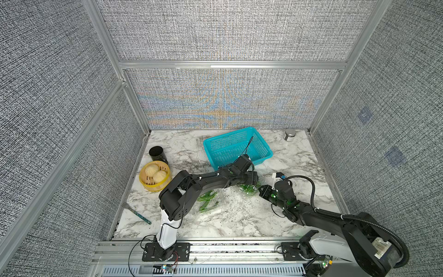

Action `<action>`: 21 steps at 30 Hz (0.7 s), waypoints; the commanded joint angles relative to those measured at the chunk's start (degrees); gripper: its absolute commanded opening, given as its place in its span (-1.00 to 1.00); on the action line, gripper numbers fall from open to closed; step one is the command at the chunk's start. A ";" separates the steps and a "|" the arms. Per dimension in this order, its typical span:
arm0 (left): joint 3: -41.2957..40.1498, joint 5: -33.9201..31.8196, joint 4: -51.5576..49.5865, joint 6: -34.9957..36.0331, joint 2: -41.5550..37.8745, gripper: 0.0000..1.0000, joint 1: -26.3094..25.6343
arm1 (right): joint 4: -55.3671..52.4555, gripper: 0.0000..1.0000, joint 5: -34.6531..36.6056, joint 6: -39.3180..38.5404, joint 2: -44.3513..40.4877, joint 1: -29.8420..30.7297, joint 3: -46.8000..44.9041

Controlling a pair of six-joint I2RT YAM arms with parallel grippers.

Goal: Take small green peppers out of containers
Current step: Open the packing box at the center of the board.

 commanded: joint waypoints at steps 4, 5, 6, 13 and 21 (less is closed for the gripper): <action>0.70 2.27 -11.04 0.95 0.42 0.60 -0.54 | -1.76 -0.90 -1.44 -0.89 -2.57 0.07 -0.31; 1.35 1.51 -12.08 1.74 -1.16 0.61 -0.72 | -2.32 -0.90 -1.38 -0.94 -3.07 -0.02 -0.20; 2.05 0.63 -13.29 2.60 -1.64 0.63 -0.91 | -2.90 -0.90 -1.46 -1.02 -3.55 -0.02 -0.10; 5.89 -5.80 -20.53 7.42 -5.11 0.80 -2.46 | -5.61 -0.90 -2.40 -1.73 -4.42 -0.03 0.65; 6.03 -7.31 -23.55 8.96 -9.11 0.88 -3.35 | -5.36 -0.90 -3.64 -2.16 -5.27 -0.19 -0.06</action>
